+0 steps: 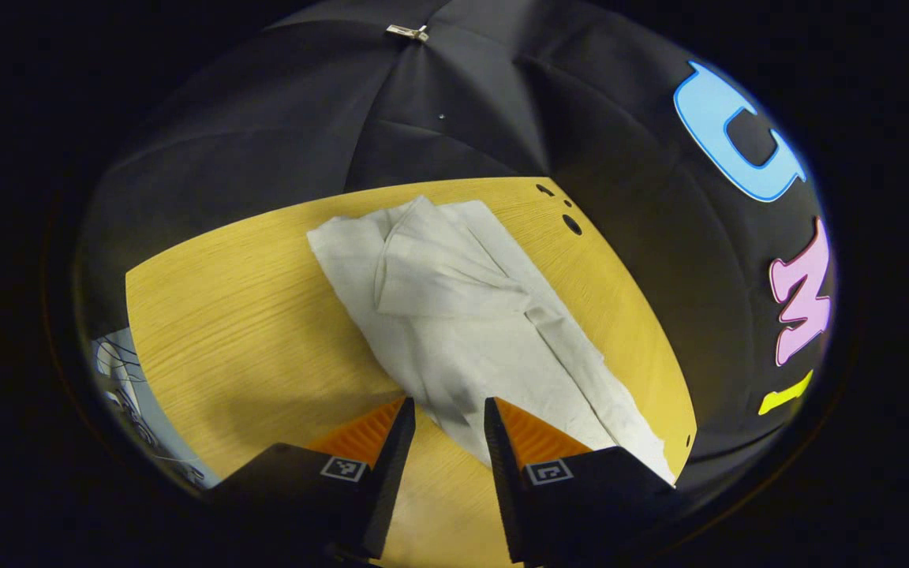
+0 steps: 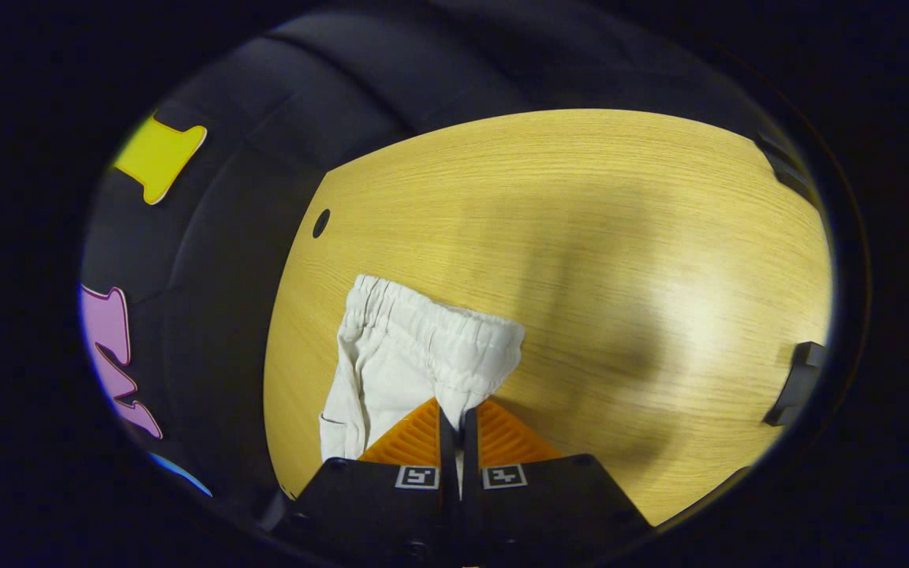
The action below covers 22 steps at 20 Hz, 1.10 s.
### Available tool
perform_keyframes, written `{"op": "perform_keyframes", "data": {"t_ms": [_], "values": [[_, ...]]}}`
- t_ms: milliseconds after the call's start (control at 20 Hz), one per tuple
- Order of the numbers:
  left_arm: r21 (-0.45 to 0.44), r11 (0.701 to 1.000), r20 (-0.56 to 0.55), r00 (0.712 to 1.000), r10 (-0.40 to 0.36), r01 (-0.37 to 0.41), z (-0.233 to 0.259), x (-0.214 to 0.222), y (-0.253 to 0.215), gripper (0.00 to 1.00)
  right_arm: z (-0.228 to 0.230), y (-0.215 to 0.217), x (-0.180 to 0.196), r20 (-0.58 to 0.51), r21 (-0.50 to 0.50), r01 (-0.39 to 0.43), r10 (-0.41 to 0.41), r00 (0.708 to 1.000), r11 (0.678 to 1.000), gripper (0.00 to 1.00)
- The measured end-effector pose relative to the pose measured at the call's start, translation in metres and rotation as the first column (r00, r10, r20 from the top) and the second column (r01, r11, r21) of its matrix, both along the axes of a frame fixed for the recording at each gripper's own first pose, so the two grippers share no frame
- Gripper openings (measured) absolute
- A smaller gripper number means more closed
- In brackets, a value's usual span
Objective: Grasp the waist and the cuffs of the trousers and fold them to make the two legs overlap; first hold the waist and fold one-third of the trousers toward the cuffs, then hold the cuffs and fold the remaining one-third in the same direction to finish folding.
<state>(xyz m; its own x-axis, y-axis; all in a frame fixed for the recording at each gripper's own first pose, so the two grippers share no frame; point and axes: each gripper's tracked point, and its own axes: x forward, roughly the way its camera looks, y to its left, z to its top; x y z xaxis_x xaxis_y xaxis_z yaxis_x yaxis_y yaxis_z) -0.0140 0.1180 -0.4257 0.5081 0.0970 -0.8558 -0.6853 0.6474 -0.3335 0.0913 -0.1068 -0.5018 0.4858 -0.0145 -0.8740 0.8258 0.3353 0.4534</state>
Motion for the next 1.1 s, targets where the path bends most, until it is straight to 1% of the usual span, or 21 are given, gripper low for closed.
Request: {"op": "perform_keyframes", "data": {"t_ms": [200,300,350,400,450,500,550,750,850,950,1100], "values": [[0.019,1.000,-0.016,1.000,0.013,-0.013,-0.009,0.017,0.008,0.58,0.000,-0.001,-0.001,0.000,-0.004,-0.018,0.018,1.000,1.000,0.05],[0.011,1.000,-0.050,0.999,-0.002,0.002,-0.016,0.031,0.006,0.52,0.000,-0.001,-0.001,0.003,-0.005,-0.021,0.021,1.000,1.000,0.05],[0.010,1.000,-0.067,0.998,-0.011,0.012,-0.018,0.037,0.008,0.47,0.000,-0.001,-0.001,0.004,-0.006,-0.022,0.022,1.000,1.000,0.05],[0.004,1.000,-0.087,0.996,-0.020,0.021,-0.021,0.038,0.008,0.34,0.000,-0.001,-0.001,0.005,-0.004,-0.026,0.026,1.000,1.000,0.05],[-0.011,0.999,-0.080,0.996,-0.032,0.032,-0.021,0.044,0.005,0.21,0.000,-0.001,-0.001,0.005,-0.003,-0.029,0.029,1.000,1.000,0.05],[-0.015,0.999,-0.073,0.997,-0.035,0.034,-0.021,0.049,0.006,0.12,0.001,0.000,-0.001,0.006,-0.003,-0.030,0.030,1.000,1.000,0.05],[-0.018,0.999,-0.067,0.997,-0.032,0.031,-0.024,0.055,0.007,0.07,0.002,-0.001,-0.002,0.009,-0.006,-0.038,0.038,0.999,0.999,0.05],[-0.069,0.997,-0.034,0.999,-0.041,0.039,-0.023,0.048,-0.005,0.06,0.006,-0.003,0.001,0.018,-0.081,-0.078,0.079,0.997,0.994,0.05],[-0.070,0.996,-0.028,0.998,-0.055,0.053,-0.022,0.042,-0.010,0.06,0.015,-0.004,0.002,0.044,-0.107,-0.097,0.103,0.994,0.989,0.05],[-0.057,0.996,-0.038,0.996,-0.077,0.075,-0.022,0.035,-0.016,0.06,0.036,-0.010,0.004,0.092,-0.138,-0.127,0.141,0.986,0.982,0.05],[-0.072,0.994,-0.042,0.996,-0.081,0.078,-0.022,0.030,-0.024,0.06,0.074,-0.012,0.009,0.171,-0.188,-0.158,0.191,0.966,0.969,0.05]]}}
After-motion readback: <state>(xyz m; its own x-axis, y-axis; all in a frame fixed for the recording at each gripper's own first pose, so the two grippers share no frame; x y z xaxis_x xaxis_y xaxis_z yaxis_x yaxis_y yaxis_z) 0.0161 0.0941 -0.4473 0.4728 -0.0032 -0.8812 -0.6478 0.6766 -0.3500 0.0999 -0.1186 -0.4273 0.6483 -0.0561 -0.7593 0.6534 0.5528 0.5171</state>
